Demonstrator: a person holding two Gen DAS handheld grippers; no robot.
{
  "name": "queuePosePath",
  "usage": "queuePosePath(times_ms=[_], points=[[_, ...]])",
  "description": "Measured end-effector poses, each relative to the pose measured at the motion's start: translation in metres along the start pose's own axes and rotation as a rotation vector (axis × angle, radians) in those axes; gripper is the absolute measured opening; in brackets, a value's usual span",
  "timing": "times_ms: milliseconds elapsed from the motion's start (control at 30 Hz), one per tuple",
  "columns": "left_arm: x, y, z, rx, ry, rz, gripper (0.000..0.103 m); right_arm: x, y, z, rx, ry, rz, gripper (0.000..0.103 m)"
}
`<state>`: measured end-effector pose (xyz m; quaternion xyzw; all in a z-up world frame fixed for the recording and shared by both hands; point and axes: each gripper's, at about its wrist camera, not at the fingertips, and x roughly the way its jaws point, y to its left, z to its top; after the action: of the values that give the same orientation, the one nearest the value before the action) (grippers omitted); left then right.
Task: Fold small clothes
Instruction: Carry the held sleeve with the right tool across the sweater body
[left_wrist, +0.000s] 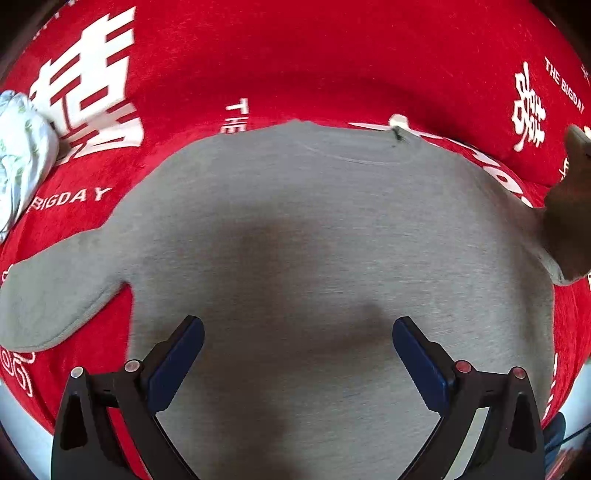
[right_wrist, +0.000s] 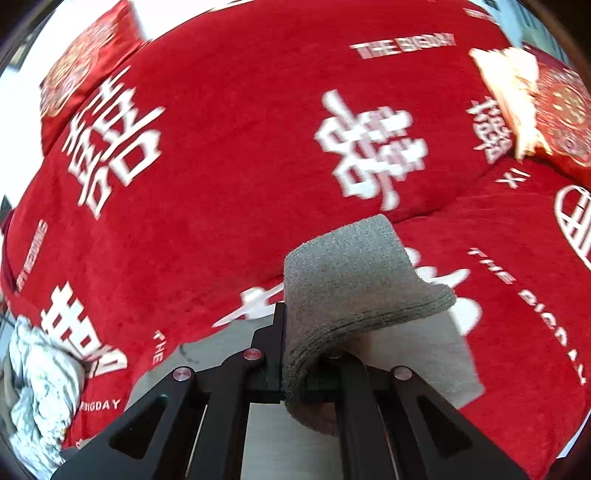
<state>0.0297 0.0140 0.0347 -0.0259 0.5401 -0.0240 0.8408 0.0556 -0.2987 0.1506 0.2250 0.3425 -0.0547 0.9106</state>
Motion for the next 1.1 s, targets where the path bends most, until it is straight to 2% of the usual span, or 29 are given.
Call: queuePosePath(times_ms=[167,400,633,767,1100], points=[[-0.004,0.022,-0.002,-0.028,-0.011,0.006,0.102,0.022,0.054,-0.021,-0.066,0.038,0.025,0.005],[-0.006,0.043,-0.005,-0.063,-0.013,-0.001,0.102,0.048,0.103,-0.049,-0.131,0.109,0.062,0.005],[-0.011,0.069,-0.012,-0.123,-0.019,-0.003,0.102,0.062,0.161,-0.08,-0.235,0.167,0.137,0.005],[-0.012,0.088,-0.019,-0.175,-0.016,0.004,0.102,0.072,0.179,-0.105,-0.276,0.209,0.166,0.005],[-0.004,0.111,-0.029,-0.264,0.01,0.002,0.102,0.112,0.189,-0.158,-0.343,0.341,0.147,0.006]])
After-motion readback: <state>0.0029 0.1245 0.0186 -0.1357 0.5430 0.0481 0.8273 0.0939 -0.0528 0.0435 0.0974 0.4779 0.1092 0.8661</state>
